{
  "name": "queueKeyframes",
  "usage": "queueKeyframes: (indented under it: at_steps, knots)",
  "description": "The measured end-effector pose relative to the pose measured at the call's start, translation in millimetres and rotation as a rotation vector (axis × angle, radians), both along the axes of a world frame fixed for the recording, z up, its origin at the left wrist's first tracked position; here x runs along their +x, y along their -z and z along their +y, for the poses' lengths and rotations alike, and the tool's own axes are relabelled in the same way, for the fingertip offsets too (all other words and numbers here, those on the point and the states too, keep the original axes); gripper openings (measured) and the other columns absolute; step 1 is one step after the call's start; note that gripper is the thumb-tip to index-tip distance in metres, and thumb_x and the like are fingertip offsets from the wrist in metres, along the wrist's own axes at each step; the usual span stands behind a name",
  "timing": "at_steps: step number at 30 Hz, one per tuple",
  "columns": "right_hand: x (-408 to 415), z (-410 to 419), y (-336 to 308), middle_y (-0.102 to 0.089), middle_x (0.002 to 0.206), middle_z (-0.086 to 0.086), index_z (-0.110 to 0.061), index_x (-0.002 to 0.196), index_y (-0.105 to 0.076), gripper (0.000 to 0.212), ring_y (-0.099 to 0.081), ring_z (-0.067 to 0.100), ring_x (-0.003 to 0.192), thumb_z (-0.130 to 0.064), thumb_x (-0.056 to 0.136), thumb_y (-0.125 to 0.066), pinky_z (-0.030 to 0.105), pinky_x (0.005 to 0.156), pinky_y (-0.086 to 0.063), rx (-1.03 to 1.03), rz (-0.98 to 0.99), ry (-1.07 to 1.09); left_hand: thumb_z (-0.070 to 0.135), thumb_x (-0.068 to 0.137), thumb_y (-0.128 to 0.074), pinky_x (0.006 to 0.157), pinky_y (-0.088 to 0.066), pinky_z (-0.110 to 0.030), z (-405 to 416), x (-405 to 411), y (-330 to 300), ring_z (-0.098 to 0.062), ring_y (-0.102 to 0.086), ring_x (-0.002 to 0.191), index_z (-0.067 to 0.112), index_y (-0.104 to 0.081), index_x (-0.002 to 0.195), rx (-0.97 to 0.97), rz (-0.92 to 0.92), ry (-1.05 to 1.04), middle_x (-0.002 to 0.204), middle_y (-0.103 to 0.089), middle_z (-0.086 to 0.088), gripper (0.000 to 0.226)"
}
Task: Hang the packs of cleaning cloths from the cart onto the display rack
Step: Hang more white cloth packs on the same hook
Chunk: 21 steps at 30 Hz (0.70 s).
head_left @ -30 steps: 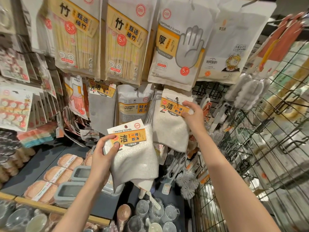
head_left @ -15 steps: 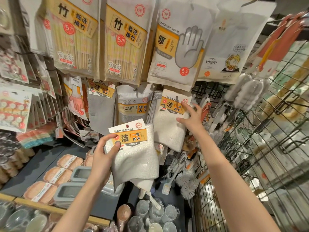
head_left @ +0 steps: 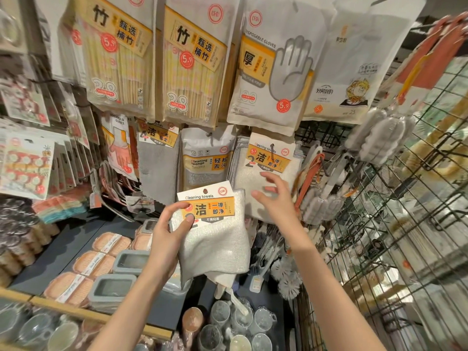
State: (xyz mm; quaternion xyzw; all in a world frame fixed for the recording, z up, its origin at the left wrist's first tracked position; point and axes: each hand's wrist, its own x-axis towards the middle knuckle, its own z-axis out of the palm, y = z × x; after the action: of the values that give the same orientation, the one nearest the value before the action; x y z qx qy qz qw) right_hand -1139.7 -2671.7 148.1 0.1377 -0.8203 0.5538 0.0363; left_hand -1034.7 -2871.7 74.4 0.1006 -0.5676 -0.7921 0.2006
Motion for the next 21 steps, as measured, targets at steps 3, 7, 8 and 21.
queueKeyframes:
  at_steps: [3, 7, 8, 21]
  knots:
    - [12.5, -11.9, 7.6, -0.039, 0.136, -0.003, -0.036, 0.134, -0.039, 0.064, -0.049, 0.014, 0.117, -0.019, 0.081, -0.072, 0.02, 0.085, -0.047, 0.002, -0.1, -0.184, 0.006, 0.09, -0.063, 0.089, -0.05, -0.036, 1.2, -0.7, -1.2, -0.027, -0.062, 0.112, 0.027, -0.066, 0.099, -0.001, -0.002, 0.016, 0.121, -0.065, -0.006, 0.023]
    - [19.6, -16.7, 15.4, -0.051, 0.132, 0.002, -0.03, 0.138, -0.035, 0.073, -0.062, 0.016, 0.108, -0.002, 0.081, -0.07, 0.032, 0.095, -0.05, -0.104, -0.149, -0.348, 0.005, 0.089, -0.064, 0.083, -0.052, -0.031, 3.6, -2.8, -3.4, -0.028, -0.063, 0.111, 0.029, -0.067, 0.099, -0.004, 0.002, 0.03, 0.123, -0.064, -0.007, 0.026]
    - [20.1, -15.3, 16.2, -0.051, 0.134, 0.002, -0.03, 0.138, -0.035, 0.073, -0.059, 0.014, 0.113, -0.002, 0.081, -0.069, 0.033, 0.1, -0.046, -0.101, -0.143, -0.352, 0.006, 0.089, -0.064, 0.08, -0.053, -0.029, 3.9, -3.3, -3.7, -0.027, -0.063, 0.11, 0.031, -0.067, 0.098, -0.011, 0.0, 0.035, 0.123, -0.064, -0.006, 0.027]
    - [8.6, 20.4, 12.7, -0.058, 0.115, -0.013, -0.02, 0.117, -0.058, 0.04, -0.053, 0.002, 0.111, -0.004, 0.082, -0.068, 0.021, 0.094, -0.047, -0.044, -0.058, -0.26, 0.017, 0.083, -0.072, 0.1, -0.047, -0.051, 21.1, -26.6, -6.8, -0.026, -0.056, 0.12, 0.033, -0.068, 0.104, -0.136, 0.008, 0.121, 0.12, -0.063, 0.01, 0.027]
